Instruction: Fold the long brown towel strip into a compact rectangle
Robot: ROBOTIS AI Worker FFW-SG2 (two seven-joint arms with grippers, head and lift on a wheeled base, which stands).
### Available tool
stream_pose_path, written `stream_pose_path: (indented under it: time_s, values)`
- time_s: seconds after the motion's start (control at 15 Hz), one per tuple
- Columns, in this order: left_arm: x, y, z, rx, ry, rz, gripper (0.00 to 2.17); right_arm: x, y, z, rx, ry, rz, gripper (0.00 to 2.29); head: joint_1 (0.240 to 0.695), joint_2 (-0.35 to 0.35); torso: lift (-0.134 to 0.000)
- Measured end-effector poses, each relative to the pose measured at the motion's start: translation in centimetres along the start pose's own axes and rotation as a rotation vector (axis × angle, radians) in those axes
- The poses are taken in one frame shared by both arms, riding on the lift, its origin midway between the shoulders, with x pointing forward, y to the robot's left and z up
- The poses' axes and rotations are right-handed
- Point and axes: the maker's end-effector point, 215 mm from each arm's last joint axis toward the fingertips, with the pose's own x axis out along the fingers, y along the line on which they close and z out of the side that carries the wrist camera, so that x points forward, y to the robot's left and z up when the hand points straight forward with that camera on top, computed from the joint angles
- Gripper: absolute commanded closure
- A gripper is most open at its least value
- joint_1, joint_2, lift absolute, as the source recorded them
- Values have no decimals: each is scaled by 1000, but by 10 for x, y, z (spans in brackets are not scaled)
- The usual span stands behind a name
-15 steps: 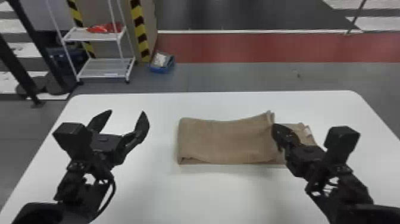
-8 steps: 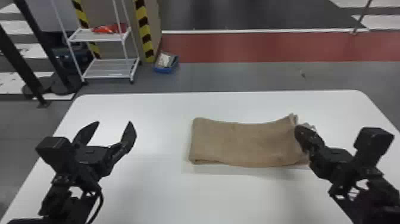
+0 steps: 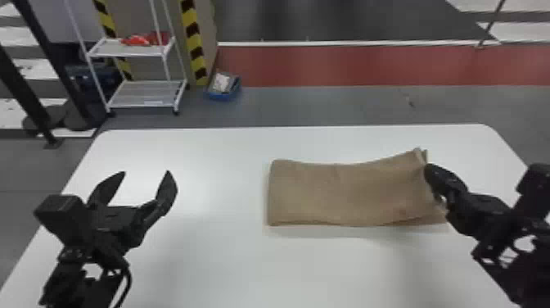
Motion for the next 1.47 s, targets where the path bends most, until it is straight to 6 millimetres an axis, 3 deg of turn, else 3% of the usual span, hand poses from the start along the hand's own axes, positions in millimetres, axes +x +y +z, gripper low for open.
stream_pose_path:
  time_s: [0.27,0.47,0.53,0.67,0.93,1.2,1.47]
  values:
    - [1,-2,-3,-6,1,-2,60,19,-6,-15,21,25,1,1298,695,1,-125]
    - [0,3,-6,-4,8,6,60,16,-9,-15,33,29,5,1244,695,3,-125]
    - [0,4,-8,-3,12,8,60,13,-13,-18,38,35,-1,1065,695,1,-125]
    - [3,2,-12,-5,17,4,60,7,-25,-25,53,59,-22,16,695,-13,-125]
    - [4,-1,-15,-7,23,-1,63,-6,-52,-34,82,107,-73,19,695,-43,-125]
    - [4,-1,-16,-7,24,-3,63,-2,-61,-38,64,196,-75,56,695,-55,-125]
    - [4,-2,-15,-7,23,-5,66,6,-63,-56,33,281,-79,83,695,-54,-125]
